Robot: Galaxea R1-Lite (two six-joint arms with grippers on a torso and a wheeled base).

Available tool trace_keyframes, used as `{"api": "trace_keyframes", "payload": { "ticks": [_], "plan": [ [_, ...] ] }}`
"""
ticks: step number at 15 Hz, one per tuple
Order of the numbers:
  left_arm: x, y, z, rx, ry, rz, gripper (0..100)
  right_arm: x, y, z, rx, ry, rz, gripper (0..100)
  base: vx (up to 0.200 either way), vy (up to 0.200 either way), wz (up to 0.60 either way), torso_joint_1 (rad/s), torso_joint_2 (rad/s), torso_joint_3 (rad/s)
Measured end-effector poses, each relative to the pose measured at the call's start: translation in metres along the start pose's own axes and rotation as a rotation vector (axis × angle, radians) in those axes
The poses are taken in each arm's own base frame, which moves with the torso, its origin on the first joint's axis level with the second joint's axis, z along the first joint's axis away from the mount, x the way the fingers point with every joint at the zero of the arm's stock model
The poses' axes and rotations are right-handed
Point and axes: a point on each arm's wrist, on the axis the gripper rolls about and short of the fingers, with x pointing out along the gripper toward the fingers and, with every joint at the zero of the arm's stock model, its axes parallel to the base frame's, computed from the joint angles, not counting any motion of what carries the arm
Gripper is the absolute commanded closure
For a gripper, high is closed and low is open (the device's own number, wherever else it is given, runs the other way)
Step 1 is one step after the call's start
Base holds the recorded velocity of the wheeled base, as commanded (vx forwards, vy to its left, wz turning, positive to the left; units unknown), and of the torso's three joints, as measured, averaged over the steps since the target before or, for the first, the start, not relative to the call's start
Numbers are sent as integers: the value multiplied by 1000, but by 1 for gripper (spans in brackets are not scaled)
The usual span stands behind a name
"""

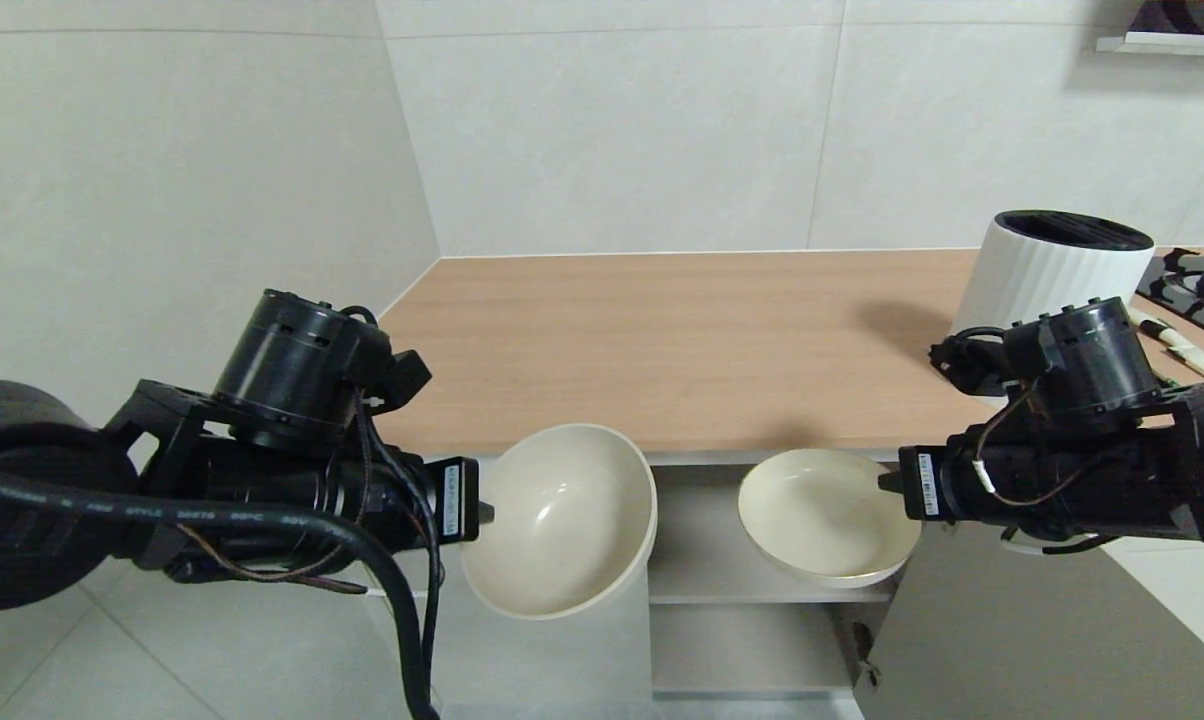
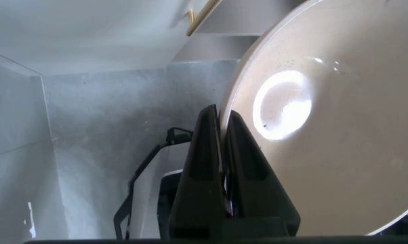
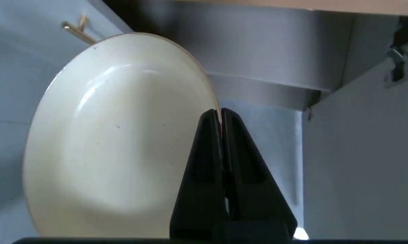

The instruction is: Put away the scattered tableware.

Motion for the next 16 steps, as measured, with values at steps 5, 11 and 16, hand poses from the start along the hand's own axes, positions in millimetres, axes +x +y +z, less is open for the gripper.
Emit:
{"api": "trace_keyframes", "payload": {
  "ticks": [5, 11, 16],
  "plan": [
    [0, 0, 0, 0, 0, 0, 100, 4, -1, -1, 1, 12, -5, 100, 0, 0, 0, -62, 149, 84],
    [2, 0, 0, 0, 3, 2, 100, 8, -1, -2, 1, 13, -6, 100, 0, 0, 0, -187, 472, 277],
    [3, 0, 0, 1, 5, 3, 100, 10, -1, -3, 1, 19, -7, 100, 0, 0, 0, -171, 472, 299]
  ]
}}
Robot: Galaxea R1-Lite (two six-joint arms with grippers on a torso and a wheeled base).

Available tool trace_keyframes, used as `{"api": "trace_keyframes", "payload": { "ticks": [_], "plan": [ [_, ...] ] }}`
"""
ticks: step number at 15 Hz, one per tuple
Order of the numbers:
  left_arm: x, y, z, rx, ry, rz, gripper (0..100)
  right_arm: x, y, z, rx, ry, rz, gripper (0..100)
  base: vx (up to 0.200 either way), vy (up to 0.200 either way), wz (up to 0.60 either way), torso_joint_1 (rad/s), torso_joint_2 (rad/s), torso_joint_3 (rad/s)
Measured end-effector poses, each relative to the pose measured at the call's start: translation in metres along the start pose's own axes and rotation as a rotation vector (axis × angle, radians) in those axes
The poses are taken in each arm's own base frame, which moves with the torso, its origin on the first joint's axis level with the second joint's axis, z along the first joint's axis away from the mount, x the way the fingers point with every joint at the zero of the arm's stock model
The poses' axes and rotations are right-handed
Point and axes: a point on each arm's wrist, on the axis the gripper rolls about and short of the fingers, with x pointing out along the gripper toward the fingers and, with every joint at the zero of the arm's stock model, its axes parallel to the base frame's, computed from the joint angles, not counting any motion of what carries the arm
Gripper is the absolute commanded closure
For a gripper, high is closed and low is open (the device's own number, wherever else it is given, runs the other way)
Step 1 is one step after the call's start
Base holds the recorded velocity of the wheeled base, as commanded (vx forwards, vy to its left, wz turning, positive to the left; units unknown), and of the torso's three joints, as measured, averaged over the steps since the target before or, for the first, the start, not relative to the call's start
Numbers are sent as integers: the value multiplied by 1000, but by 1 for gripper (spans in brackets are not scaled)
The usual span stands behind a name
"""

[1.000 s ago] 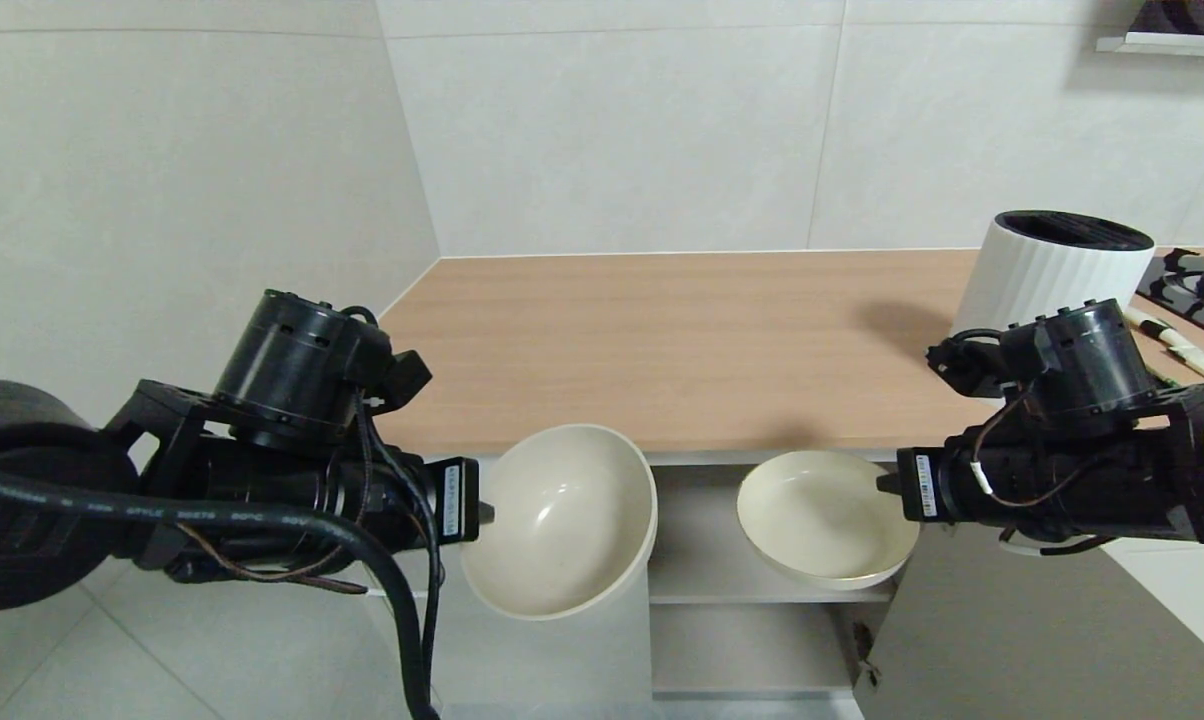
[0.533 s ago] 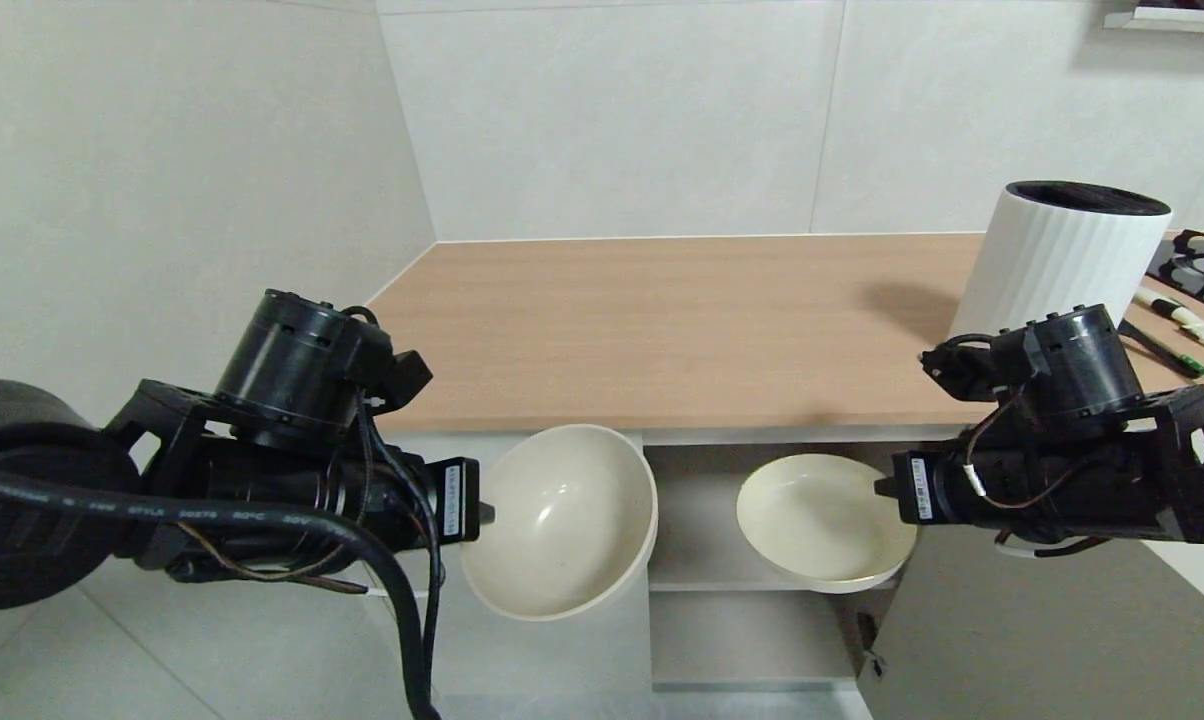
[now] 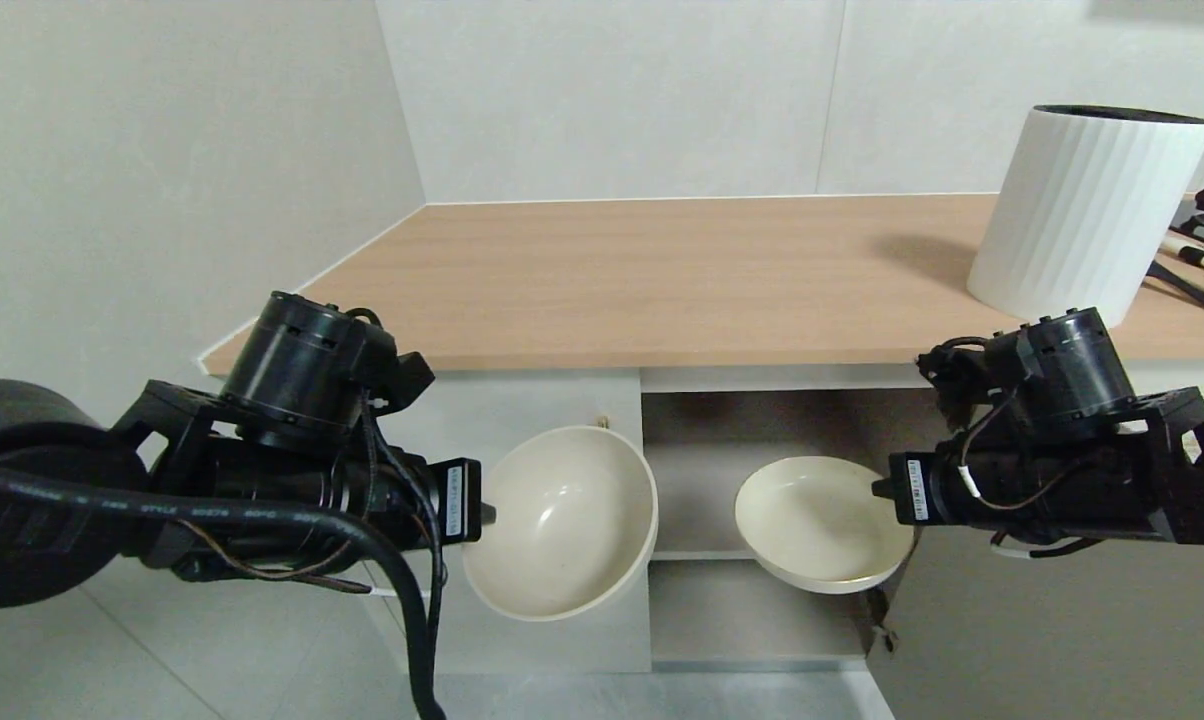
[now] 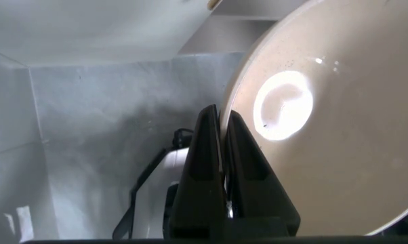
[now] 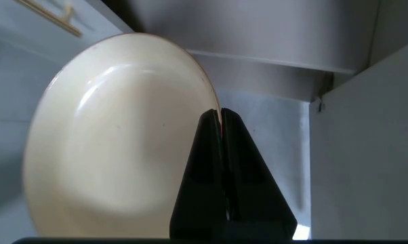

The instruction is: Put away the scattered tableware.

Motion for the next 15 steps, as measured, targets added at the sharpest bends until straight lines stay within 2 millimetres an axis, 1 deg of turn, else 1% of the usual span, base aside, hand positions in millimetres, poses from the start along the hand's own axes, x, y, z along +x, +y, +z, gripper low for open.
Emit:
{"api": "trace_keyframes", "payload": {
  "ticks": [4, 7, 13, 15],
  "plan": [
    [0, 0, 0, 0, 1, 1, 100, 2, 0, -1, 0, 5, -2, 100, 0, 0, 0, -135, 455, 316],
    [0, 0, 0, 1, 3, 2, 100, 3, -1, -1, 0, 11, -4, 100, 0, 0, 0, -76, 391, 291],
    [0, 0, 0, 1, 3, 1, 100, 5, 0, -1, 1, 11, -5, 100, 0, 0, 0, -14, 48, 30],
    [0, 0, 0, 1, 2, 1, 100, 11, 0, 1, 3, -7, 0, 100, 0, 0, 0, 0, 0, 0]
  ]
}}
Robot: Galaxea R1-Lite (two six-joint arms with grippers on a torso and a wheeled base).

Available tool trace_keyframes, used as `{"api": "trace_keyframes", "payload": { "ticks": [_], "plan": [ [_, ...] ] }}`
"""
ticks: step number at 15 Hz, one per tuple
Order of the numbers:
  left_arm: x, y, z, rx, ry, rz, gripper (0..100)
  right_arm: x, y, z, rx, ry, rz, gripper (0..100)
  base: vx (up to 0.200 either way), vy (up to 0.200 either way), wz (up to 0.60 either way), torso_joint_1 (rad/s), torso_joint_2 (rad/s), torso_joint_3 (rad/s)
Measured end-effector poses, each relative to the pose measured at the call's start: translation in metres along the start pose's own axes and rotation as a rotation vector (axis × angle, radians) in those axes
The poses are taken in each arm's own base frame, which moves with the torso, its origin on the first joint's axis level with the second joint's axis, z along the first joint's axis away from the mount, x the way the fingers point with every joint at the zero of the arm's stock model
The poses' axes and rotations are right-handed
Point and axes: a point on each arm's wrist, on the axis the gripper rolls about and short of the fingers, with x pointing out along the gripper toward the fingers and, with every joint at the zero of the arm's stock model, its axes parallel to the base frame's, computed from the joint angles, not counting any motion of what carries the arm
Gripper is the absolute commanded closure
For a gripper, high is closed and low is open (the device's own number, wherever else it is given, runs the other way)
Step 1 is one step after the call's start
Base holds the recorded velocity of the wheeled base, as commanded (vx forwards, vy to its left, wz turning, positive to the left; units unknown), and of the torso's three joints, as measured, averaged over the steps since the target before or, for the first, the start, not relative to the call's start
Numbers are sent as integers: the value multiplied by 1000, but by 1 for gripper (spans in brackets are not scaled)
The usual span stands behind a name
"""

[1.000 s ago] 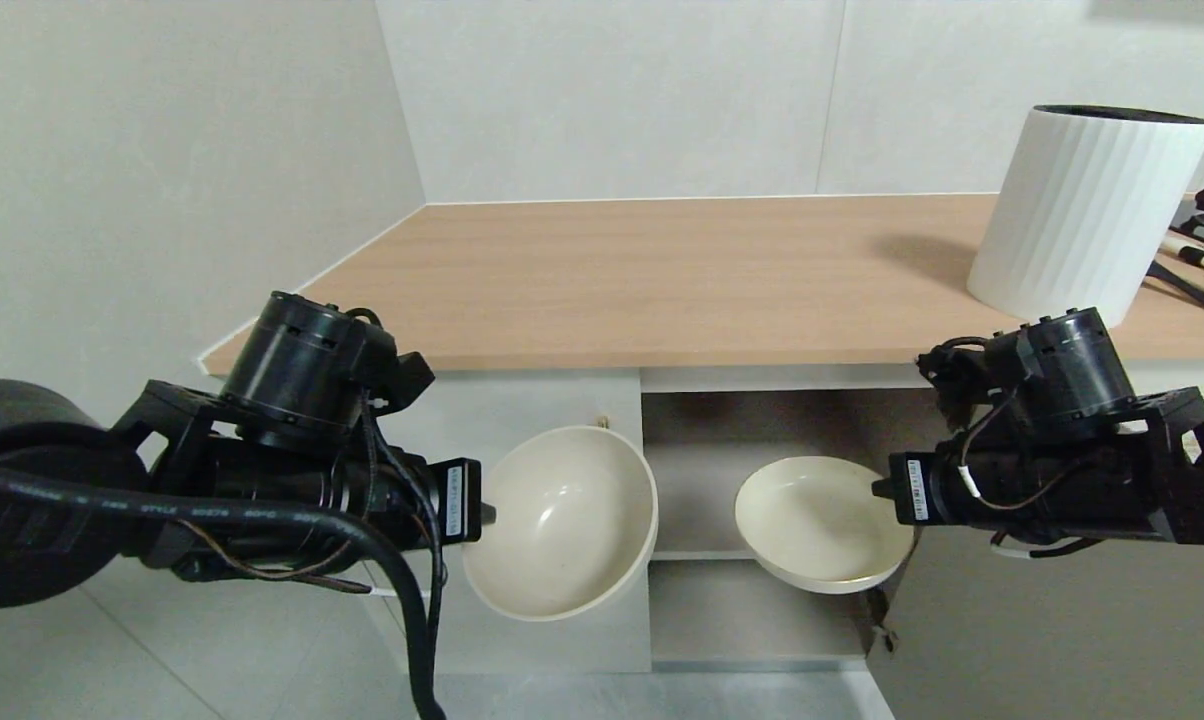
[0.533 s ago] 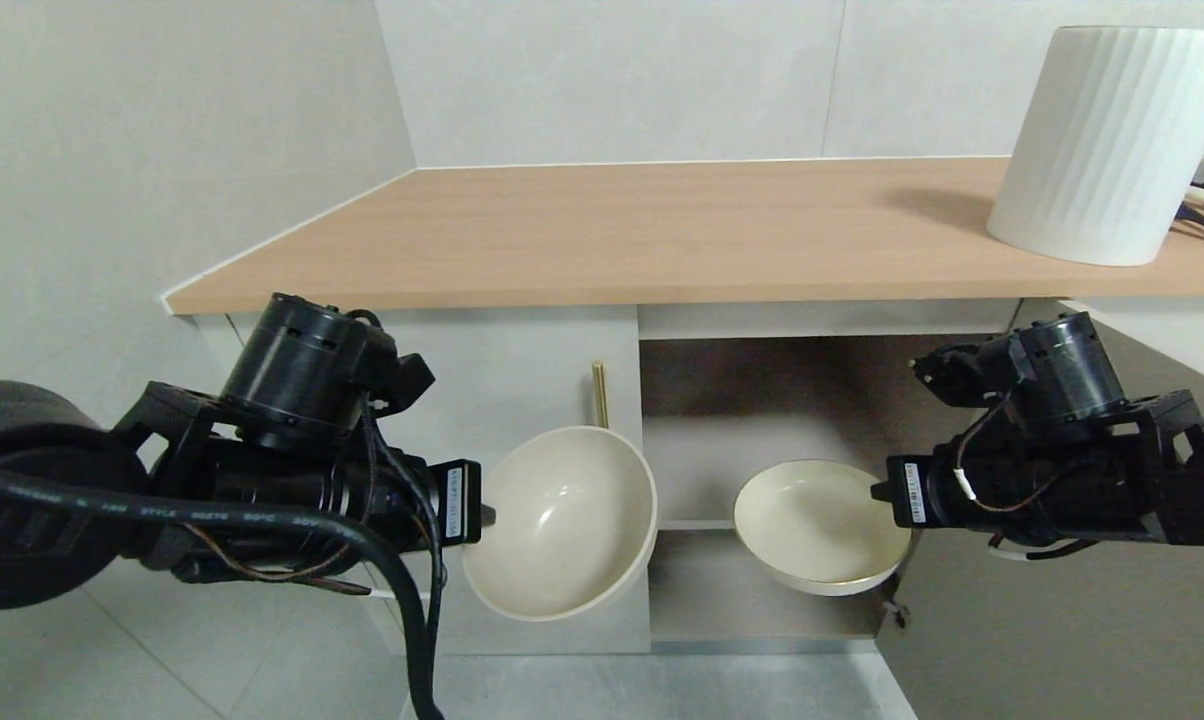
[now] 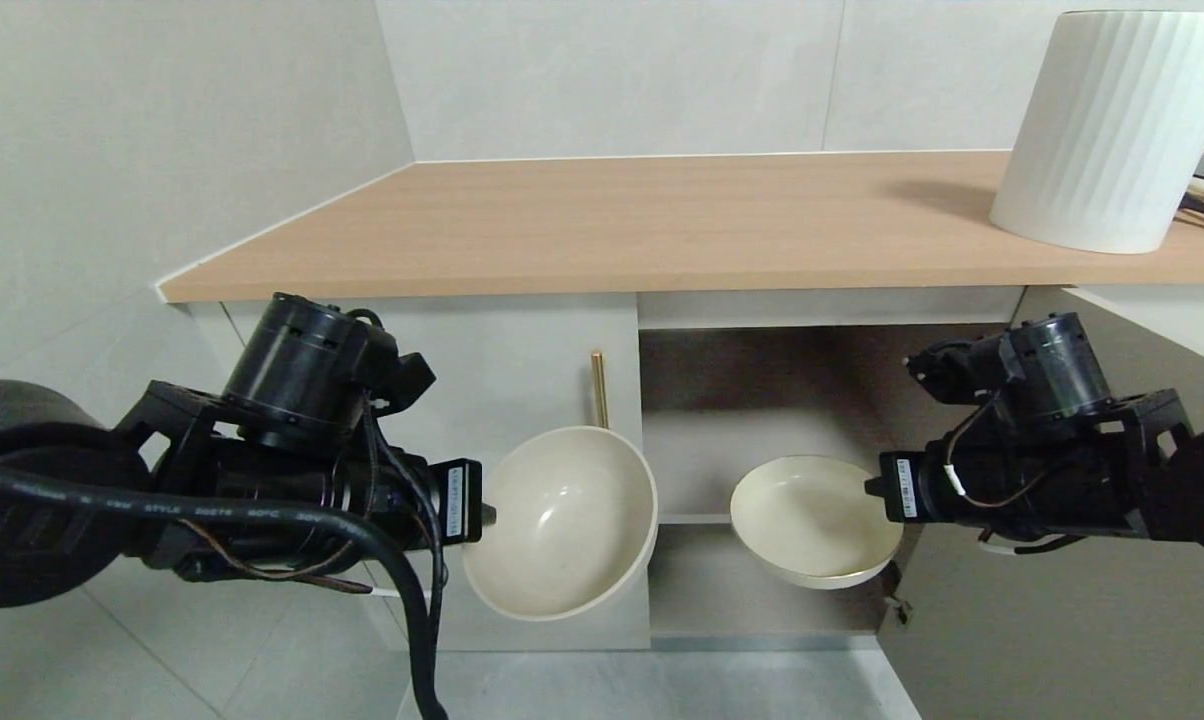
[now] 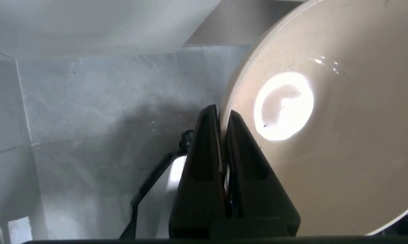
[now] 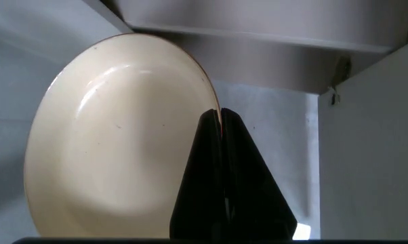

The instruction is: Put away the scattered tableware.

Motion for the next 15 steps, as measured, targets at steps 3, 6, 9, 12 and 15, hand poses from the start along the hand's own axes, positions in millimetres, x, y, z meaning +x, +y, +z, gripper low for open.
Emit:
{"api": "trace_keyframes", "payload": {
  "ticks": [3, 6, 9, 12, 15],
  "plan": [
    [0, 0, 0, 0, 1, 0, 100, 25, 0, 0, 7, -33, 5, 100, 0, 0, 0, 0, 0, 0],
    [1, 0, 0, 0, 4, 1, 100, 66, 0, -7, 36, -46, -22, 100, 0, 0, 0, 0, 0, 0],
    [1, 0, -1, 0, 5, 1, 100, 105, -2, -14, 94, -54, -71, 100, 0, 0, 0, 0, 0, 0],
    [2, -2, -2, 6, 8, -4, 100, 149, -11, -17, 120, -47, -119, 100, 0, 0, 0, 0, 0, 0],
    [2, -2, -2, 7, 10, -4, 100, 183, -25, -16, 152, -65, -191, 100, 0, 0, 0, 0, 0, 0]
  ]
}}
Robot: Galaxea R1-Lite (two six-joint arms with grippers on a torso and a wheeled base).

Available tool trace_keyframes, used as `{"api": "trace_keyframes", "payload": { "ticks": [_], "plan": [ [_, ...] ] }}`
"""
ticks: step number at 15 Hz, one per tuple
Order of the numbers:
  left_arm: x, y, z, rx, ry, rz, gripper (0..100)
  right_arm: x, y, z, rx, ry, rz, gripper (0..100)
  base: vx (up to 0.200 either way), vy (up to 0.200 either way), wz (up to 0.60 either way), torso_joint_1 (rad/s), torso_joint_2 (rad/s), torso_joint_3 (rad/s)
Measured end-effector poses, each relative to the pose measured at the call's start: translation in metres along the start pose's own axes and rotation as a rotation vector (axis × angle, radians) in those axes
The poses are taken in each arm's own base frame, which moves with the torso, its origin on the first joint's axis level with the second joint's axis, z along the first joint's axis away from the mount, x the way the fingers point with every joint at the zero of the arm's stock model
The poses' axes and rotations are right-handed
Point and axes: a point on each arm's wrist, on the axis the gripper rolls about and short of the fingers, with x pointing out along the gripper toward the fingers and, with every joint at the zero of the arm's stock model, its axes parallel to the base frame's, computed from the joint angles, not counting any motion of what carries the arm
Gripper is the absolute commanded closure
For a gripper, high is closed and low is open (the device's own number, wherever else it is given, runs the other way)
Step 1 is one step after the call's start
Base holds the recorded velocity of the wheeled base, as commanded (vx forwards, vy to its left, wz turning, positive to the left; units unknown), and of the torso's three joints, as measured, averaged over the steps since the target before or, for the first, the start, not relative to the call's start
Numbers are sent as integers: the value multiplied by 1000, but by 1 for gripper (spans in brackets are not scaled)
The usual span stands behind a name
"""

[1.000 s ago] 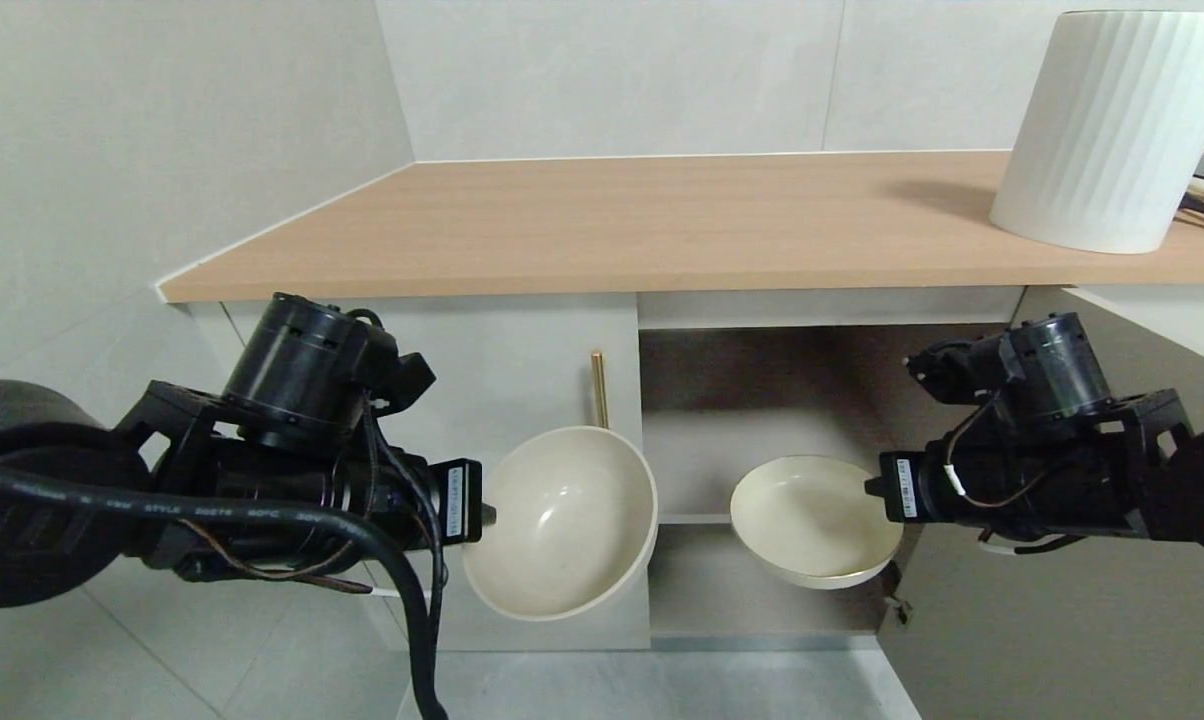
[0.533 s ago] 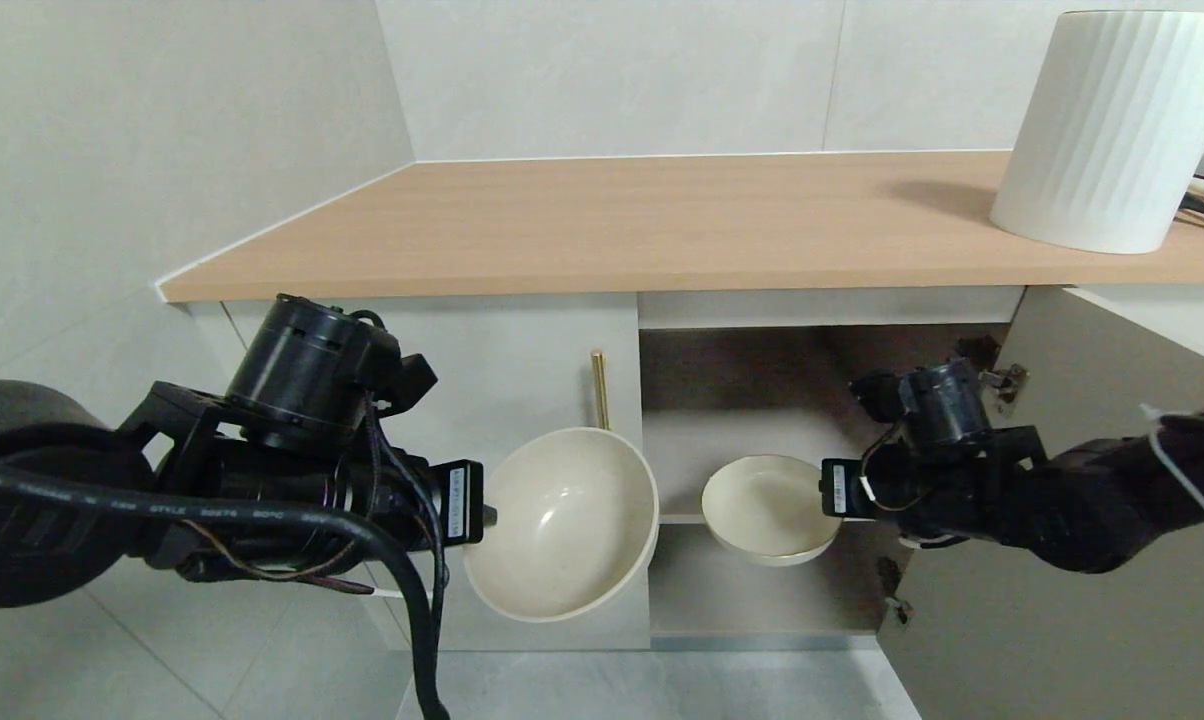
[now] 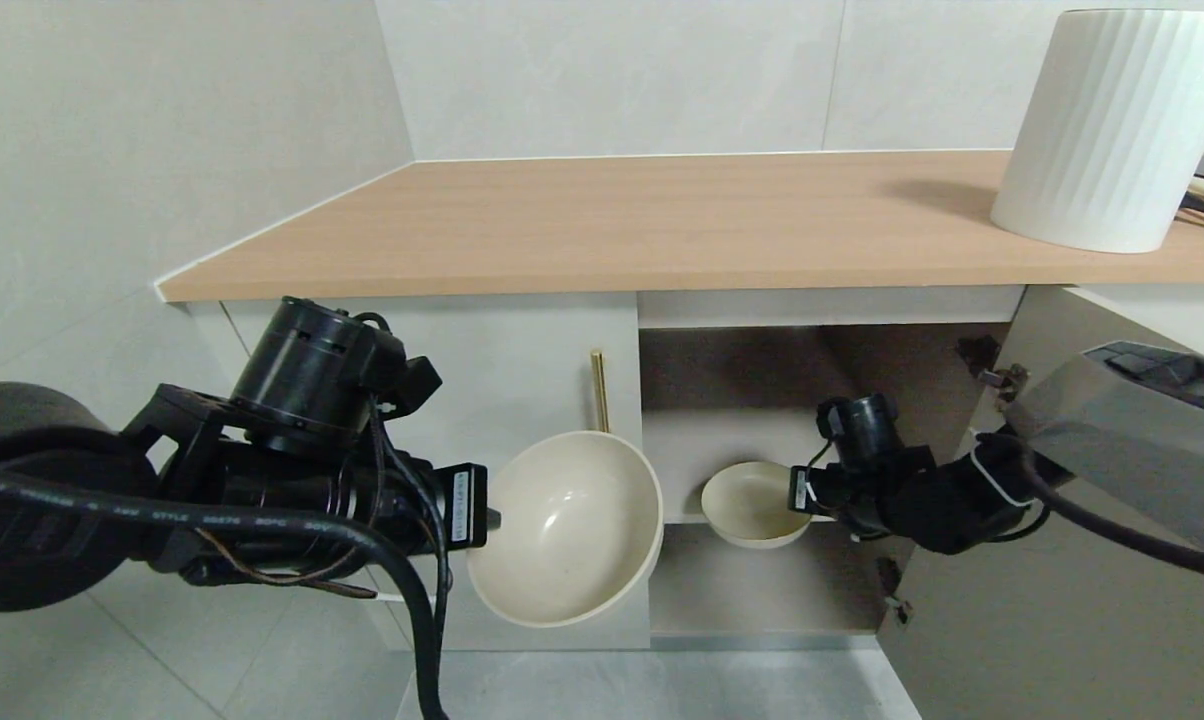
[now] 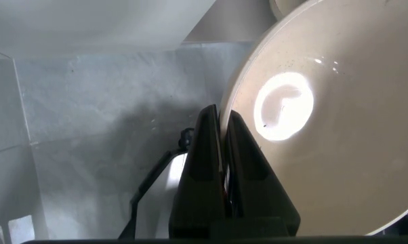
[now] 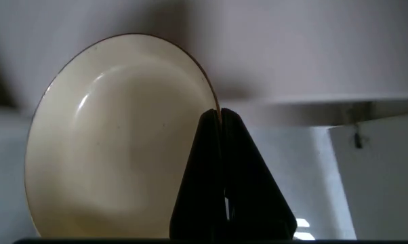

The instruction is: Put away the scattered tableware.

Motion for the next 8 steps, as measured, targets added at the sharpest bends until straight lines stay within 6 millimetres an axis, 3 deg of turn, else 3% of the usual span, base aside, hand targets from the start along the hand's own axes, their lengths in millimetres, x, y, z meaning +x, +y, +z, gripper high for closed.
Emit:
{"api": "trace_keyframes", "payload": {
  "ticks": [3, 8],
  "plan": [
    [0, 0, 0, 1, 1, -1, 100, 27, -4, -1, 45, -29, -70, 100, 0, 0, 0, 0, 0, 0],
    [1, 0, -1, 2, 4, 0, 100, 50, -13, -3, 63, -38, -110, 100, 0, 0, 0, 0, 0, 0]
  ]
}}
